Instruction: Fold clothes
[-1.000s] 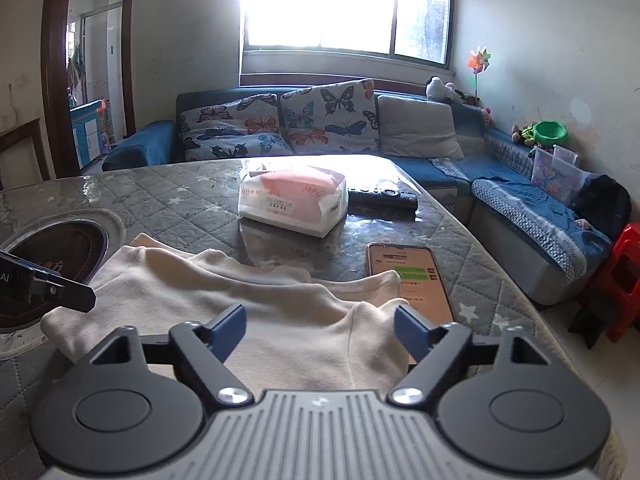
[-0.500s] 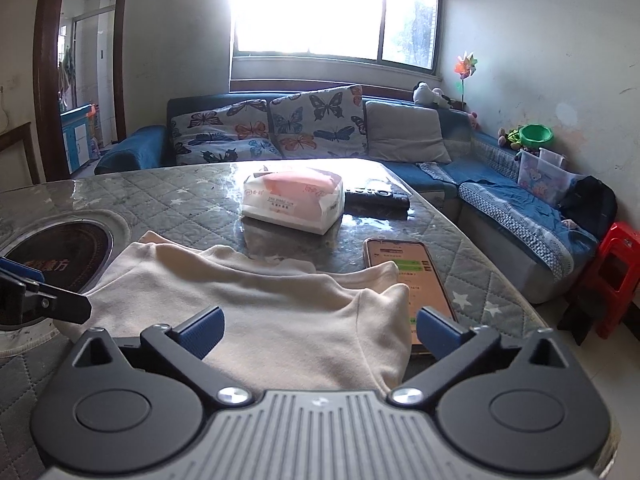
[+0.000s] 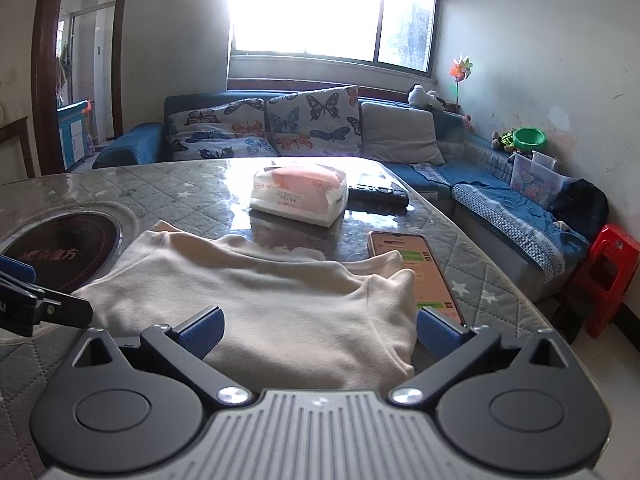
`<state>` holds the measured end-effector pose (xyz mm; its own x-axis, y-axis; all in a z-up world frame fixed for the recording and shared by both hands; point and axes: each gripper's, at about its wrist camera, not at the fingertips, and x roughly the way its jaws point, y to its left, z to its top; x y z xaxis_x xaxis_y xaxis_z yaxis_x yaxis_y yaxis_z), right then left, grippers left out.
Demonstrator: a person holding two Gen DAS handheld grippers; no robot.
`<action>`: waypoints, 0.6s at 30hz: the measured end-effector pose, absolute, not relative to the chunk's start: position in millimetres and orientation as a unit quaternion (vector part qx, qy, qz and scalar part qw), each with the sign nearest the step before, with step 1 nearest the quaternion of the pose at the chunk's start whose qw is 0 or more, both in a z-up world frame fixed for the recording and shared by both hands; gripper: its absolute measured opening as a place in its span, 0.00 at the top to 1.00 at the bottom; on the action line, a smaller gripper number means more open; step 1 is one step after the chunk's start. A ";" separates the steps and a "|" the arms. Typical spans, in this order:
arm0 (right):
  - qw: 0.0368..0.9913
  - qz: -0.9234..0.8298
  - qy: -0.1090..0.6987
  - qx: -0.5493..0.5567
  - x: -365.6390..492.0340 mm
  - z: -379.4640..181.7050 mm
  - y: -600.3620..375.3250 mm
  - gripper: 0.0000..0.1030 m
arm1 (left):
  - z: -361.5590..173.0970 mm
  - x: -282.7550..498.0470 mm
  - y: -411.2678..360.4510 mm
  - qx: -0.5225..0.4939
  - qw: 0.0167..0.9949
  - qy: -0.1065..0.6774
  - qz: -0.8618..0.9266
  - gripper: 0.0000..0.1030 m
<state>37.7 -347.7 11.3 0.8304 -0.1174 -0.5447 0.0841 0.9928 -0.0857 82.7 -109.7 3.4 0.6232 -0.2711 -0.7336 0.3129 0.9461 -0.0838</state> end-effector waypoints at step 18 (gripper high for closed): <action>0.955 -0.037 0.293 -0.027 12.3 10.0 -327.6 0.00 | 2.7 58.2 -107.0 0.059 0.905 0.395 -0.149 0.00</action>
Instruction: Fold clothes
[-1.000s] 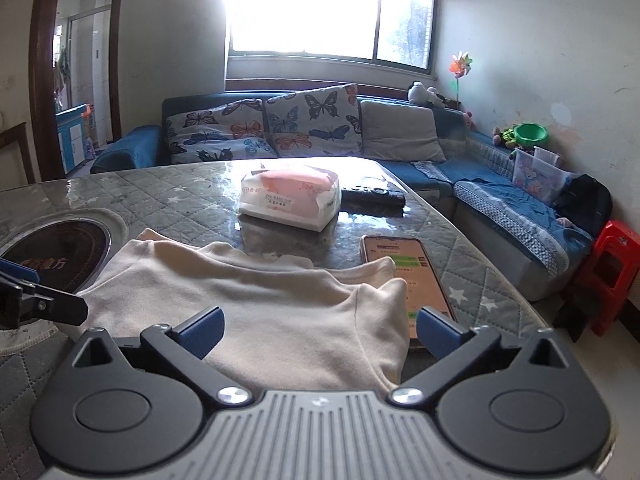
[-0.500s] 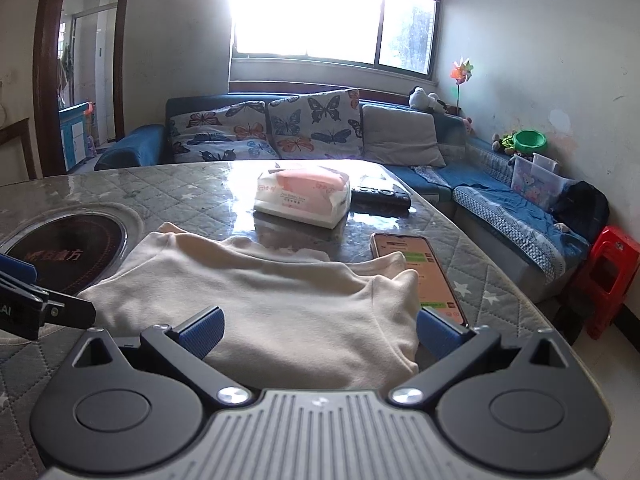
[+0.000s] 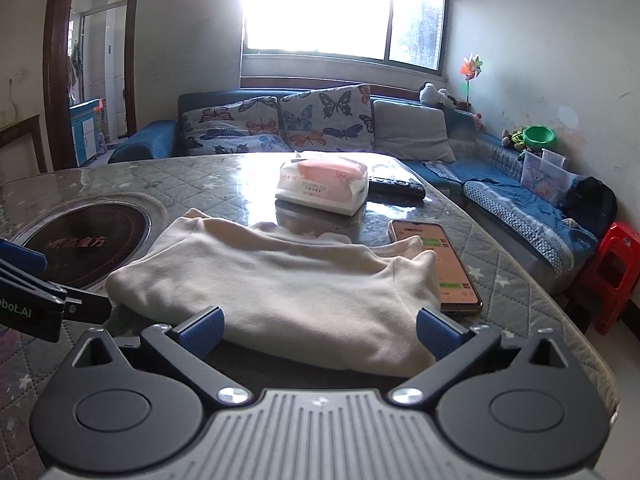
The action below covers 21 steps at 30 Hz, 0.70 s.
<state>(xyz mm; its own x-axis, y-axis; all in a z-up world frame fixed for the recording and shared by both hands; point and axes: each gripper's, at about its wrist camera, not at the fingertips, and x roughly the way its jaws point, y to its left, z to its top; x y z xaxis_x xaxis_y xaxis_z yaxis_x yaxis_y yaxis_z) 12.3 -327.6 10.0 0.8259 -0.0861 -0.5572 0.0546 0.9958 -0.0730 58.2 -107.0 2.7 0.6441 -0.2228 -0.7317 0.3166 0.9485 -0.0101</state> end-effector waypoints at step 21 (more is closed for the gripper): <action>0.955 -0.028 0.294 -0.026 -13.2 4.4 -310.6 0.00 | -1.1 30.9 -105.5 0.079 0.905 0.392 -0.144 0.00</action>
<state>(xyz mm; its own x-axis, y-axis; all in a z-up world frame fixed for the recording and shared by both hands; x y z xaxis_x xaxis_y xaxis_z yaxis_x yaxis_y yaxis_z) -13.2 -310.6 4.4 0.8252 -0.0687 -0.5606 0.0377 0.9971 -0.0667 30.9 -105.5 -1.1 0.6513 -0.1982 -0.7325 0.3218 0.9463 0.0300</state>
